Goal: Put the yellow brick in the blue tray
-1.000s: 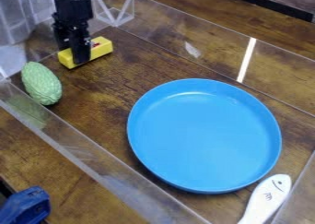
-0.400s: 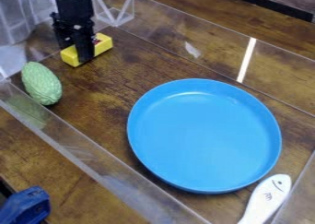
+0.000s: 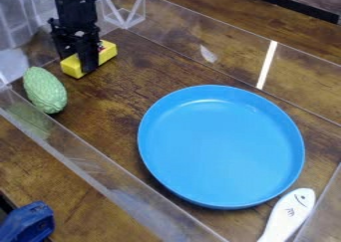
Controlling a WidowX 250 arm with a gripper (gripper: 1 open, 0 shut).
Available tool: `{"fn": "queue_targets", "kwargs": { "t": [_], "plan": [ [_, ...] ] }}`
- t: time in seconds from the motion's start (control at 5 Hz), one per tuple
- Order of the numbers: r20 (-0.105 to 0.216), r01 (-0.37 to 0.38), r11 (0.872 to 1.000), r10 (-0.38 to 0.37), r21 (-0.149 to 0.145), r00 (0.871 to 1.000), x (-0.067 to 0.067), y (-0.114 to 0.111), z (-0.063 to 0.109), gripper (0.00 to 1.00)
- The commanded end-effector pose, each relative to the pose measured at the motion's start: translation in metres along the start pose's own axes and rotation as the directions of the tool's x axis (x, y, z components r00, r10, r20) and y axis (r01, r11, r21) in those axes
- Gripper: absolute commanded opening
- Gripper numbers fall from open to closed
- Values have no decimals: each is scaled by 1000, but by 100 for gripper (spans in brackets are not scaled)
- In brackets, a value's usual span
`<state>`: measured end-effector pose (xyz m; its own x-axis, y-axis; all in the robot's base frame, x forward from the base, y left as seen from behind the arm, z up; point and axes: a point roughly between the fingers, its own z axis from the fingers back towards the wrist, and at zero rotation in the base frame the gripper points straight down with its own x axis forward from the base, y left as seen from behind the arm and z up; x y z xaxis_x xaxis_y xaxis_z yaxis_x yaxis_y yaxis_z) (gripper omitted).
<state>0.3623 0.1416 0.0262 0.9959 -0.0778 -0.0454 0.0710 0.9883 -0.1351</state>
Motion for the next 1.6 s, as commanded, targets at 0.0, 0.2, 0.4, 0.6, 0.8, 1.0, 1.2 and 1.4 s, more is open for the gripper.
{"fn": "queue_targets", "kwargs": {
  "t": [0.0, 0.2, 0.4, 0.6, 0.8, 1.0, 1.2, 1.4],
  "plan": [
    [74, 39, 998, -42, 44, 996, 7, -12, 40, 0],
    [70, 55, 997, -58, 44, 996, 6, -18, 43, 0],
    [64, 79, 996, -82, 43, 995, 2, -17, 55, 0],
    [63, 98, 994, -101, 55, 993, -2, -20, 78, 0],
    [63, 60, 996, -64, 69, 996, -11, -30, 103, 0],
    [50, 102, 993, -105, 67, 993, -9, -43, 96, 0],
    [47, 84, 995, -87, 59, 995, -12, -54, 101, 0],
    [44, 59, 997, -61, 53, 997, -16, -65, 108, 0]
  ]
}}
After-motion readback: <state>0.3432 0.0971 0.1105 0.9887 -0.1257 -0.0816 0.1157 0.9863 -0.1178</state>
